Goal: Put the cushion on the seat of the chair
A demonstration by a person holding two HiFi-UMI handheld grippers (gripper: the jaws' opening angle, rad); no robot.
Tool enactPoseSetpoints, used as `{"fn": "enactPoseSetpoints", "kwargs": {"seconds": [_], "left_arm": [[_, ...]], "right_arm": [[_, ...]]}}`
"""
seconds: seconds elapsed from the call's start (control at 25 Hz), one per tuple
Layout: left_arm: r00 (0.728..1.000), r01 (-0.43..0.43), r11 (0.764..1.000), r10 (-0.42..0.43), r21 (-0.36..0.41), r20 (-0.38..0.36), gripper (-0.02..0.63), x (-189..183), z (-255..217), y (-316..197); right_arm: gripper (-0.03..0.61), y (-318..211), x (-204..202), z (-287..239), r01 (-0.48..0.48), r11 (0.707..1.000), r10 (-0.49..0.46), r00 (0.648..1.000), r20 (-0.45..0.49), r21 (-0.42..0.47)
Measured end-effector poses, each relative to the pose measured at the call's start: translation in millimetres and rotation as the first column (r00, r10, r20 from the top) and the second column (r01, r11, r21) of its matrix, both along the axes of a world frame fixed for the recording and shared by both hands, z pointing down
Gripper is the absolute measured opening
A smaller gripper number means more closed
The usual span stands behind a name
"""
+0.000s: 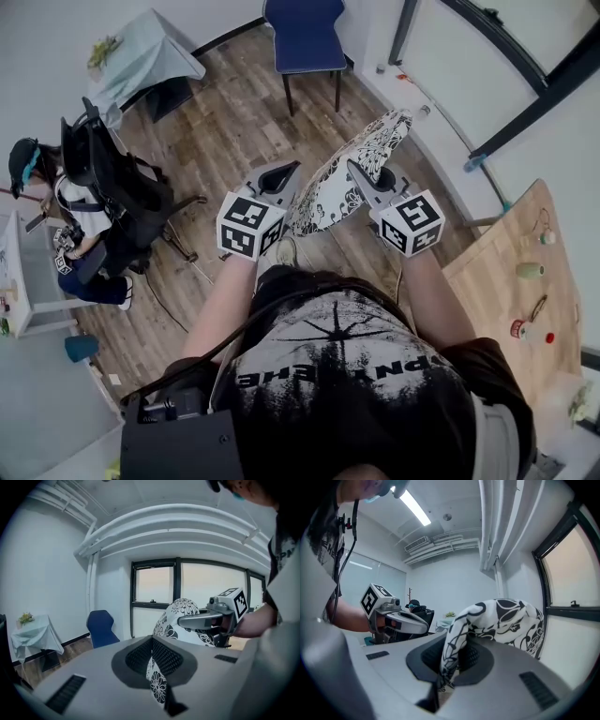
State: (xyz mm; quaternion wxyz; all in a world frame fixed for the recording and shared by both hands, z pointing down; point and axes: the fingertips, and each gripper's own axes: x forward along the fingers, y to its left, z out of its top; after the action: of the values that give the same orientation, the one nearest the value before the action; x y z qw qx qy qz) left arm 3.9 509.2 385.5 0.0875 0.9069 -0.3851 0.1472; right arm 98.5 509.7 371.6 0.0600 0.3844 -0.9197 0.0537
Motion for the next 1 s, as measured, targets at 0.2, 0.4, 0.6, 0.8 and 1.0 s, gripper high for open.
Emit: {"fn": "enactPoseSetpoints", "kwargs": {"seconds": [0.2, 0.4, 0.6, 0.8, 1.0], "left_arm": [[1.0, -0.006, 1.0, 0.006, 0.001, -0.001, 0.015, 4, 3, -15], [1.0, -0.025, 1.0, 0.025, -0.012, -0.011, 0.015, 4, 9, -31], [0.999, -0.042, 0.999, 0.042, -0.02, -0.021, 0.015, 0, 15, -63], [0.997, -0.069, 0.997, 0.068, -0.023, -0.033, 0.015, -7, 16, -104], [0.993, -0.116, 0.993, 0.114, -0.028, -0.039, 0.015, -17, 15, -148]], "right_arm": [[0.026, -11, 4, 5, -0.012, 1.0, 0.012, 1.0, -0.011, -0.004], [0.026, -26, 1, 8, -0.022, 1.0, 0.022, 0.999, -0.032, -0.003], [0.026, -54, -4, 9, -0.033, 0.999, 0.035, 0.996, -0.076, 0.022], [0.026, -90, -10, 9, -0.054, 0.998, 0.055, 0.995, -0.089, 0.009], [0.026, -132, -24, 9, -0.091, 0.996, 0.091, 0.991, -0.1, 0.002]]}}
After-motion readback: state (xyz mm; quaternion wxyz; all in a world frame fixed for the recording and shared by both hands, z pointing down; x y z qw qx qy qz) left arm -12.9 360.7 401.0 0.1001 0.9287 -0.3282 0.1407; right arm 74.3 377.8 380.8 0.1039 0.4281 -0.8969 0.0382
